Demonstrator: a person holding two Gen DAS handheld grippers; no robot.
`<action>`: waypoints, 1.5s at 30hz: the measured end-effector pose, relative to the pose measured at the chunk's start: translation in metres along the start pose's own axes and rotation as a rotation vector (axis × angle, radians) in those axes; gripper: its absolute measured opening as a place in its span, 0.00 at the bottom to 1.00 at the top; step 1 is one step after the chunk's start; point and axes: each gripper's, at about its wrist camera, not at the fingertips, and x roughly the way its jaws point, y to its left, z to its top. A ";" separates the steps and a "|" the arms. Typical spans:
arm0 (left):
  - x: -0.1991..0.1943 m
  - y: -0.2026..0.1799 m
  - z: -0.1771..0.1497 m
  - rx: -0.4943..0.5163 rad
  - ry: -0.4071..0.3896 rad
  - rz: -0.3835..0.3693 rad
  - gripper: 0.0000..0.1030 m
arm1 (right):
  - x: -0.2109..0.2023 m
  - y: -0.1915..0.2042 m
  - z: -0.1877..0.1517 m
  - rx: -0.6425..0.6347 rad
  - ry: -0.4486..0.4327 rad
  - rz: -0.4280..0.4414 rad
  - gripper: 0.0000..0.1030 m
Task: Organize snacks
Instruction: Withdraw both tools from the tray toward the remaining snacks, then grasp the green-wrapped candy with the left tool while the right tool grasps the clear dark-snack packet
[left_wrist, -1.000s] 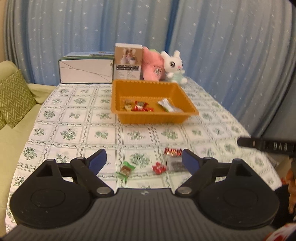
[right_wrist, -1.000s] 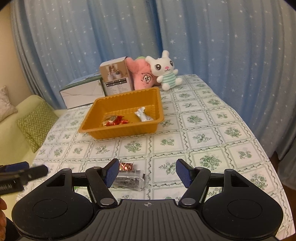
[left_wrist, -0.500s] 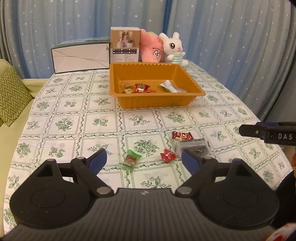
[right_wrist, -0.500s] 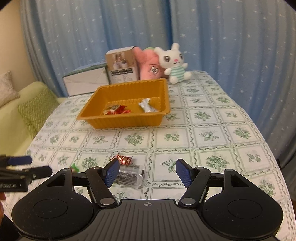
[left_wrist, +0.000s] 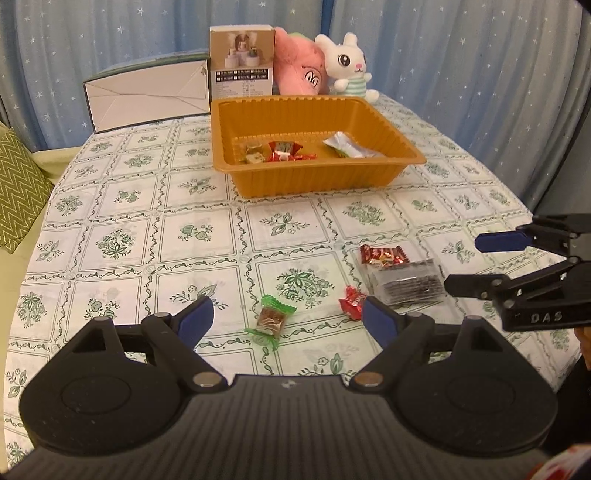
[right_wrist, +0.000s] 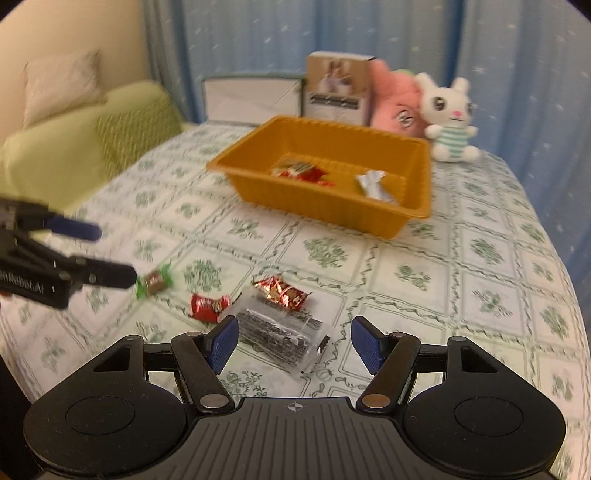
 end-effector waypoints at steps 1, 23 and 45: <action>0.002 0.001 0.000 -0.004 0.003 0.000 0.84 | 0.006 0.001 0.001 -0.025 0.008 0.002 0.66; 0.024 0.015 -0.003 -0.065 0.029 -0.010 0.84 | 0.043 0.010 -0.006 -0.075 0.143 0.149 0.65; 0.047 0.015 -0.008 0.012 0.045 -0.034 0.74 | 0.036 0.020 -0.018 0.069 0.037 0.010 0.37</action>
